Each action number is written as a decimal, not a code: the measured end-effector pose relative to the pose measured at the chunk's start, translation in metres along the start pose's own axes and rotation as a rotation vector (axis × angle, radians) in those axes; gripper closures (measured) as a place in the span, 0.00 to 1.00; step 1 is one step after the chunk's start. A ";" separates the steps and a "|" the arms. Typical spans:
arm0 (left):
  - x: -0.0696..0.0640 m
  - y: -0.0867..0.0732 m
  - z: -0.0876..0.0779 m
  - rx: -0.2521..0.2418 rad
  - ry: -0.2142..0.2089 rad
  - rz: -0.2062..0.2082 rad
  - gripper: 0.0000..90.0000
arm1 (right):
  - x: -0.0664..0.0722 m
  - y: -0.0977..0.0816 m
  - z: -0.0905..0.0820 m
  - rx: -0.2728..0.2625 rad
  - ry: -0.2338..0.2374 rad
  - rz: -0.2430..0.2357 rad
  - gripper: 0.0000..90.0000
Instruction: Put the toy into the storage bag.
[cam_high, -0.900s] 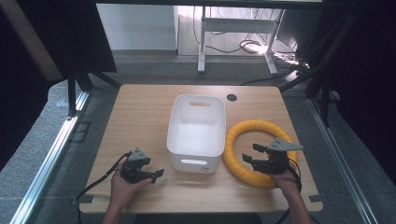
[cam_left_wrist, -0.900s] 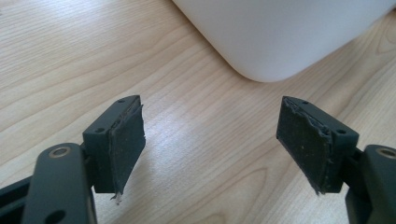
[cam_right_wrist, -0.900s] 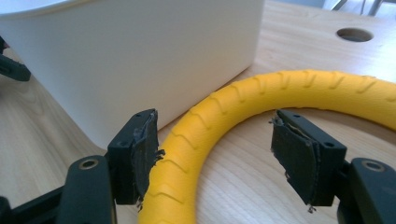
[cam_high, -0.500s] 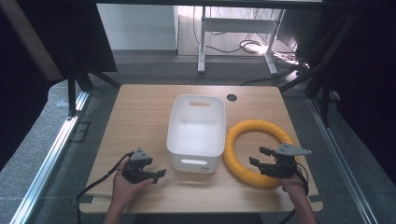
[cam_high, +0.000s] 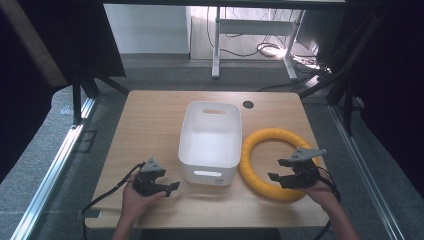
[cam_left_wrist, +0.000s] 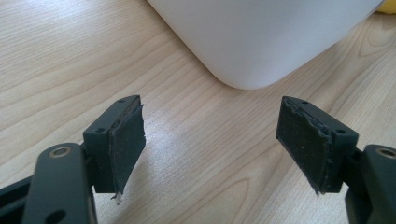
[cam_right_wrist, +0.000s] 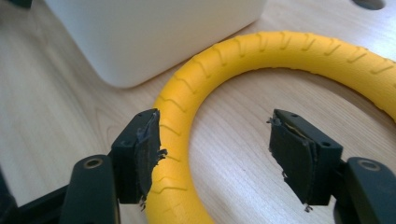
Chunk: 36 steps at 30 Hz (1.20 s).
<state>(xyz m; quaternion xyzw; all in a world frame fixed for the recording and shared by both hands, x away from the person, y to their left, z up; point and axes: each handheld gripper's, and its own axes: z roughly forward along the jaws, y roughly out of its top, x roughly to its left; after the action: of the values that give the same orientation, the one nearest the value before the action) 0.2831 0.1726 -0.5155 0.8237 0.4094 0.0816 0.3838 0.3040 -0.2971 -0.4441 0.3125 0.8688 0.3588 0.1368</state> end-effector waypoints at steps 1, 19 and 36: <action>0.000 0.000 0.000 0.000 0.000 0.000 0.27 | 0.000 0.000 0.000 0.000 0.000 0.000 0.37; 0.001 0.000 0.003 0.010 -0.008 -0.008 0.27 | 0.022 0.024 0.054 0.429 0.144 -0.142 0.32; 0.000 0.000 0.007 0.014 -0.011 -0.017 0.27 | 0.031 0.012 0.088 0.616 0.138 -0.213 0.44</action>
<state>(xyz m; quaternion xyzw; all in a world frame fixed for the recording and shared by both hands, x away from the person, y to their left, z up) 0.2866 0.1687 -0.5199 0.8232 0.4148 0.0707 0.3811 0.3258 -0.2232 -0.4976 0.2214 0.9715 0.0834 0.0134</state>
